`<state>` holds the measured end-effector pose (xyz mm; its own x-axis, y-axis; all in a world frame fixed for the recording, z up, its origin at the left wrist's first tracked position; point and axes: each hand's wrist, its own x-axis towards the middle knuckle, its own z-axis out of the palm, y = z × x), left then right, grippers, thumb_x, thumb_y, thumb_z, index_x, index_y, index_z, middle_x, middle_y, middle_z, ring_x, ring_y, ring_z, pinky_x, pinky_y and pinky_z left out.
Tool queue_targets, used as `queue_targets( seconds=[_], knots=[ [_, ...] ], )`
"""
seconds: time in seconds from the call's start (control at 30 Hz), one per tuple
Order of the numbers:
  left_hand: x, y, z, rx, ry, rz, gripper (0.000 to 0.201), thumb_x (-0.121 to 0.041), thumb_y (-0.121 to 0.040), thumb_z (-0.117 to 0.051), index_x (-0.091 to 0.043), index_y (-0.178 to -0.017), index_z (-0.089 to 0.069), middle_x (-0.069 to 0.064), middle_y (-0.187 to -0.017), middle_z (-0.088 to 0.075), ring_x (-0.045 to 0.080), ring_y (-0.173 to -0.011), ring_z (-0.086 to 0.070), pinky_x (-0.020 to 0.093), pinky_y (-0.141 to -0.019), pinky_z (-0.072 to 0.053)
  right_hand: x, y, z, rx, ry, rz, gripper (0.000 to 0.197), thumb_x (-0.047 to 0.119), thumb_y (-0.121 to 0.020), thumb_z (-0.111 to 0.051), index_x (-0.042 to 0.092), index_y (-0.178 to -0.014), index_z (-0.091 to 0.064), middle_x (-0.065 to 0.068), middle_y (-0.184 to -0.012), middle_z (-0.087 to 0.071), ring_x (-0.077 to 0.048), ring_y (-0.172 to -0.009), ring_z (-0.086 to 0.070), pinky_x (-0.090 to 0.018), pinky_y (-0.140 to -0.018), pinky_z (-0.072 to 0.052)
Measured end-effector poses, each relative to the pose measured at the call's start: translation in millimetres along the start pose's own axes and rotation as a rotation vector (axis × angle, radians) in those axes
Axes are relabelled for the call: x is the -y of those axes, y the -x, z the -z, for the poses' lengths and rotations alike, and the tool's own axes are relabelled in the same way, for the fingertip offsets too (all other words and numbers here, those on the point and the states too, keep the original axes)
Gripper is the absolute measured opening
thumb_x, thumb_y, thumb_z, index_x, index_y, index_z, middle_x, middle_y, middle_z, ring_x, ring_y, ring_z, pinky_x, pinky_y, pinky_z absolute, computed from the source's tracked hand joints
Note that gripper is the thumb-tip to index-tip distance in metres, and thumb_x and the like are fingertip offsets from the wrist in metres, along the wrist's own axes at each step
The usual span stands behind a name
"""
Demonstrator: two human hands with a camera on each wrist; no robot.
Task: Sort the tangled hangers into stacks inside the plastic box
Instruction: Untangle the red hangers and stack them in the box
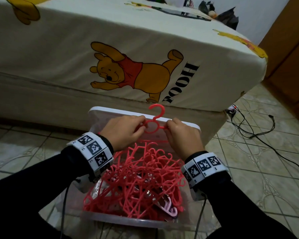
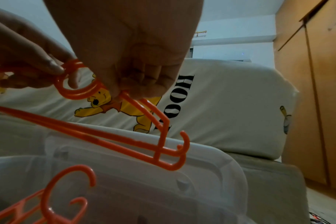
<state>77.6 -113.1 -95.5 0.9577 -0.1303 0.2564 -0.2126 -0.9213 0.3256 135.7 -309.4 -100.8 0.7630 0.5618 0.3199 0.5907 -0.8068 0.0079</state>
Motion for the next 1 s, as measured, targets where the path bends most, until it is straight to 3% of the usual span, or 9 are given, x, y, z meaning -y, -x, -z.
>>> queue_targets(
  seconds=[0.17, 0.27, 0.33, 0.43, 0.53, 0.7, 0.8, 0.9, 1.0],
  knots=[
    [2.9, -2.4, -4.1, -0.039, -0.183, 0.058, 0.023, -0.048, -0.097, -0.034, -0.026, -0.089, -0.036, -0.005, -0.082, -0.055, 0.022, -0.080, -0.059, 0.032, -0.058, -0.034, 8.0, 0.9, 0.6, 0.011, -0.240, -0.050, 0.016, 0.025, -0.095, -0.049, 0.017, -0.109, -0.049, 0.000, -0.093, -0.062, -0.023, -0.076, -0.062, -0.028, -0.058, -0.036],
    [11.4, -8.3, 1.8, -0.080, -0.241, 0.149, 0.020, -0.039, -0.096, -0.038, -0.020, -0.095, -0.043, 0.003, -0.081, -0.062, 0.029, -0.079, -0.061, 0.033, -0.056, -0.031, 7.4, 1.2, 0.0, 0.030, -0.319, -0.109, 0.017, 0.020, -0.090, -0.053, 0.021, -0.103, -0.041, 0.003, -0.079, -0.061, -0.021, -0.069, -0.060, -0.027, -0.057, -0.037],
    [17.5, -11.1, 7.3, -0.112, -0.291, 0.177, 0.021, -0.037, -0.094, -0.042, -0.018, -0.102, -0.048, 0.004, -0.073, -0.059, 0.032, -0.074, -0.061, 0.033, -0.055, -0.030, 4.6, 1.4, -5.6, 0.080, -0.275, -0.109, 0.013, 0.020, -0.089, -0.052, 0.023, -0.096, -0.042, 0.003, -0.081, -0.061, -0.022, -0.072, -0.060, -0.027, -0.058, -0.036],
    [25.5, -13.4, 15.9, -0.141, -0.290, 0.215, 0.019, -0.036, -0.093, -0.043, -0.018, -0.097, -0.048, 0.002, -0.067, -0.047, 0.032, -0.066, -0.053, 0.033, -0.055, -0.030, 0.9, 3.7, -25.7, 0.245, -0.199, -0.111, 0.014, 0.022, -0.088, -0.052, 0.021, -0.101, -0.049, -0.001, -0.097, -0.065, -0.025, -0.088, -0.063, -0.029, -0.065, -0.041],
    [34.5, -14.3, 21.0, -0.156, -0.243, 0.273, 0.019, -0.037, -0.094, -0.041, -0.020, -0.090, -0.048, 0.003, -0.069, -0.048, 0.027, -0.063, -0.044, 0.033, -0.058, -0.031, -0.3, 8.7, -54.5, 0.490, -0.139, -0.142, 0.022, 0.026, -0.091, -0.051, 0.017, -0.111, -0.053, -0.007, -0.110, -0.064, -0.027, -0.100, -0.062, -0.037, -0.079, -0.048],
    [39.9, -12.6, 20.3, -0.124, -0.216, 0.325, 0.021, -0.038, -0.094, -0.041, -0.020, -0.091, -0.051, 0.003, -0.073, -0.050, 0.026, -0.066, -0.043, 0.033, -0.060, -0.031, 2.0, 23.7, -81.7, 0.742, -0.102, -0.140, 0.028, 0.028, -0.092, -0.043, 0.015, -0.117, -0.048, -0.015, -0.119, -0.060, -0.035, -0.107, -0.059, -0.043, -0.088, -0.045],
    [41.2, -12.0, 21.1, -0.110, -0.205, 0.329, 0.019, -0.038, -0.094, -0.041, -0.022, -0.085, -0.046, 0.002, -0.072, -0.051, 0.025, -0.066, -0.043, 0.033, -0.060, -0.029, 6.1, 25.2, -83.4, 0.733, -0.071, -0.076, 0.027, 0.026, -0.095, -0.040, 0.013, -0.117, -0.048, -0.015, -0.121, -0.059, -0.035, -0.110, -0.057, -0.042, -0.090, -0.042],
    [42.0, -12.1, 22.0, -0.110, -0.199, 0.333, 0.018, -0.038, -0.095, -0.041, -0.023, -0.084, -0.045, 0.001, -0.071, -0.051, 0.025, -0.065, -0.043, 0.033, -0.060, -0.029, 10.7, 21.0, -77.0, 0.682, -0.118, -0.021, 0.026, 0.024, -0.097, -0.039, 0.020, -0.117, -0.053, -0.010, -0.119, -0.062, -0.031, -0.111, -0.058, -0.041, -0.092, -0.041],
    [41.5, -13.1, 23.6, -0.123, -0.199, 0.335, 0.020, -0.037, -0.095, -0.041, -0.021, -0.087, -0.049, 0.003, -0.075, -0.052, 0.029, -0.070, -0.049, 0.033, -0.061, -0.030, 15.4, 14.8, -65.1, 0.595, -0.202, 0.020, 0.023, 0.021, -0.093, -0.045, 0.022, -0.111, -0.058, -0.009, -0.114, -0.063, -0.029, -0.106, -0.059, -0.036, -0.087, -0.045]
  ],
)
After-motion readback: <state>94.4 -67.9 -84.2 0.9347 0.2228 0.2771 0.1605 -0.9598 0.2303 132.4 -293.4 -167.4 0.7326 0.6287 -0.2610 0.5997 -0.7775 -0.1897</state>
